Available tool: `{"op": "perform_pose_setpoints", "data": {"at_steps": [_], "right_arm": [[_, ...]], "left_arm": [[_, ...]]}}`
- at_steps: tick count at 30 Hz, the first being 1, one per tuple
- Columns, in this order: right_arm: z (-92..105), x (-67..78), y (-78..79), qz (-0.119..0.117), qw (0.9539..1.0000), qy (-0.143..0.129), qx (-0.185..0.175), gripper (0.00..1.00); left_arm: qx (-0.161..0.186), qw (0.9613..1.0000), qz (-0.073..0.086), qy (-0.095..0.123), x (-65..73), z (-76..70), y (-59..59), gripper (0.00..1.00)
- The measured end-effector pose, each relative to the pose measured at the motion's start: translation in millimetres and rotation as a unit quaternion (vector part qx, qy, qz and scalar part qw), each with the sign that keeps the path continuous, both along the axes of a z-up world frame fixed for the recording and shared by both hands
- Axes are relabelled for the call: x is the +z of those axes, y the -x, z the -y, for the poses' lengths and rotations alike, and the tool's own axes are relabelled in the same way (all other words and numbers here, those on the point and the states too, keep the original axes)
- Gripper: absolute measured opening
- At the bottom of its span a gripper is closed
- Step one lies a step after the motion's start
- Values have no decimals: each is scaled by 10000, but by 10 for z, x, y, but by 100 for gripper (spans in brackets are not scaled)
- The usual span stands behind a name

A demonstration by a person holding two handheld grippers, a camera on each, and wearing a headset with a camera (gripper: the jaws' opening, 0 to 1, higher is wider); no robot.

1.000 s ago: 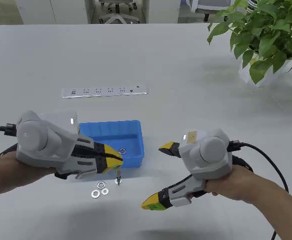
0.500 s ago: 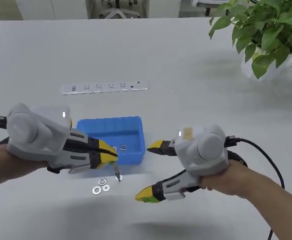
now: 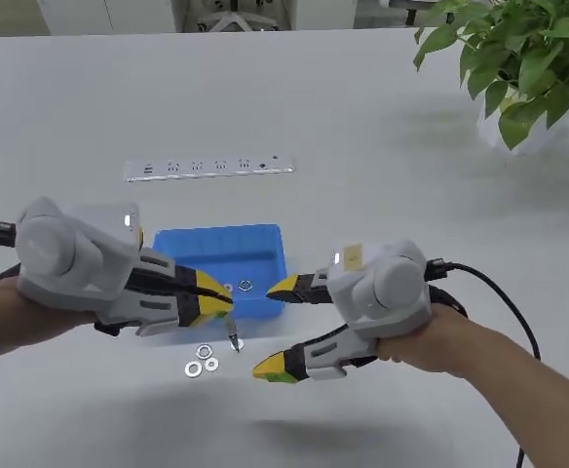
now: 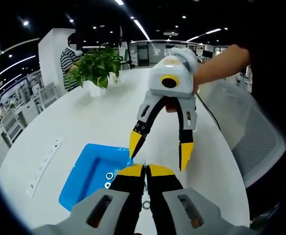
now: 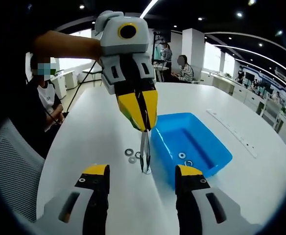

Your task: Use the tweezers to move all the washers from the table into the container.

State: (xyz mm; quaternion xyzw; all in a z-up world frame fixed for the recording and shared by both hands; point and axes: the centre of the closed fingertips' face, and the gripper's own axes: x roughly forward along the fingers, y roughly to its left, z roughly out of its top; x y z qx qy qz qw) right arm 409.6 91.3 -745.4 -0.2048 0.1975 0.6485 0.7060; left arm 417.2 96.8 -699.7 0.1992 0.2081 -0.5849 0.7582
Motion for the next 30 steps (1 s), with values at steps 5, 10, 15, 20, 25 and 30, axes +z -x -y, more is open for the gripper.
{"op": "perform_pose_setpoints", "data": {"at_steps": [5, 10, 15, 20, 25, 30], "right_arm": [[-83, -16, -16, 69, 9999, -1, 131, 47], [-170, -55, -14, 94, 9997, 18, 241, 38], [-236, -133, 1, 105, 9994, 92, 330, 31], [-290, -196, 3, 203, 9986, 203, 455, 27], [-306, -242, -37, 244, 9982, 281, 470, 20], [-295, -263, -72, 250, 9982, 321, 430, 14]], "left_arm": [[-24, 10000, -6, -22, -2, -1, 2, 6], [-62, 10000, -12, -40, -4, 11, 11, 6], [-100, 9999, -22, -59, -5, 23, 22, 6], [-109, 9999, -38, -65, -9, 29, 21, 6], [-69, 9999, -76, -47, -16, 35, 2, 6], [-72, 9999, -87, -45, -22, 38, -17, 6]]}}
